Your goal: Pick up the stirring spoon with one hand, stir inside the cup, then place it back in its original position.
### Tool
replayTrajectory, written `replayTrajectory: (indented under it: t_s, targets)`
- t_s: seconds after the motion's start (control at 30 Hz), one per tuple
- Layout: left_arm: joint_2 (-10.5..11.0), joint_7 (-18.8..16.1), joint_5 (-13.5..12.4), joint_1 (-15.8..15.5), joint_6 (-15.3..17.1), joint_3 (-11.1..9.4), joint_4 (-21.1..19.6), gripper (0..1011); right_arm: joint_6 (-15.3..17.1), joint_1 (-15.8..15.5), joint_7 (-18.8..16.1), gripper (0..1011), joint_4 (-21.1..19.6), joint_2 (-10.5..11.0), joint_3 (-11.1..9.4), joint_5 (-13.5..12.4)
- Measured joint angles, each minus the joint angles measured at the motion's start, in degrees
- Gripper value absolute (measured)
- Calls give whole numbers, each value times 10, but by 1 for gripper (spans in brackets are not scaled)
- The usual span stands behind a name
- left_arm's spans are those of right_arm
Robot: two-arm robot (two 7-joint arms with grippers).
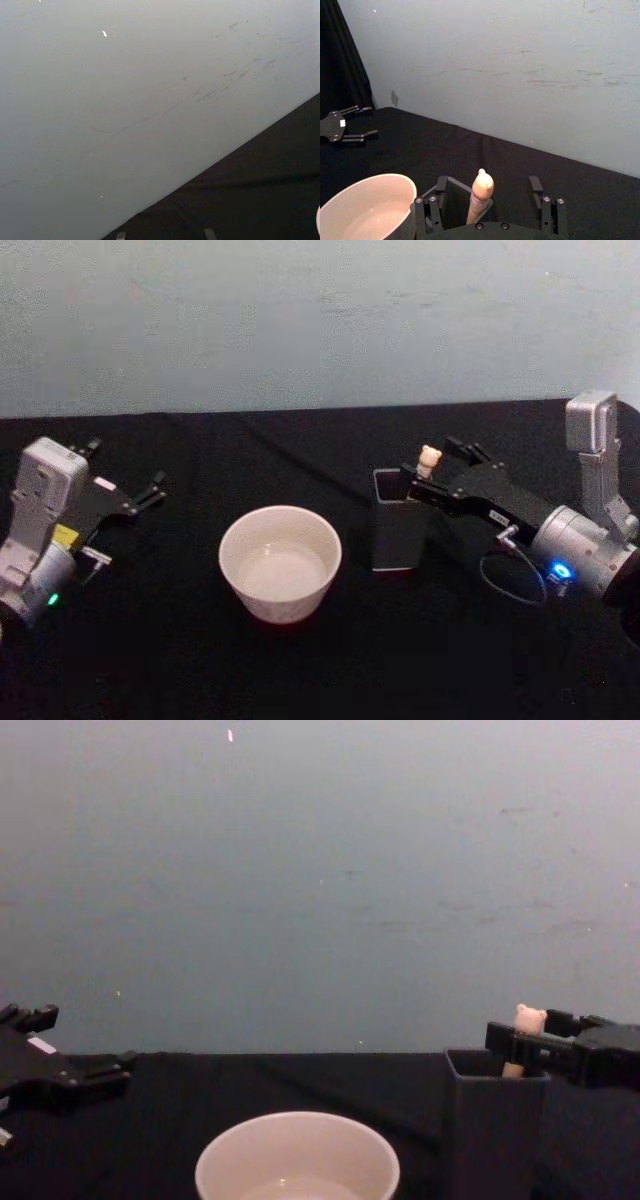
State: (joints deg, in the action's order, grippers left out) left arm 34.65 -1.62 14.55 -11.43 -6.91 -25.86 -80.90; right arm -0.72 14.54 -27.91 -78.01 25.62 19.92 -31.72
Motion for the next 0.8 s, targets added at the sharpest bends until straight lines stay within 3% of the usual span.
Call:
replayTrajectory:
  t_s: [0.23,0.37,0.67,0.8]
  targets:
    - [0,0,0,0,0,0,0,1001,0,0,0,992,0,0,0,0]
    - [0,0,0,0,0,0,0,1001,0,0,0,914,-1,0,0,0]
    - [0,0,0,0,0,0,0,1001,-1,0,1,689,-1,0,0,0]
    - [0,0,0,0,0,0,0,1001,-1,0,1,507,-1,0,0,0]
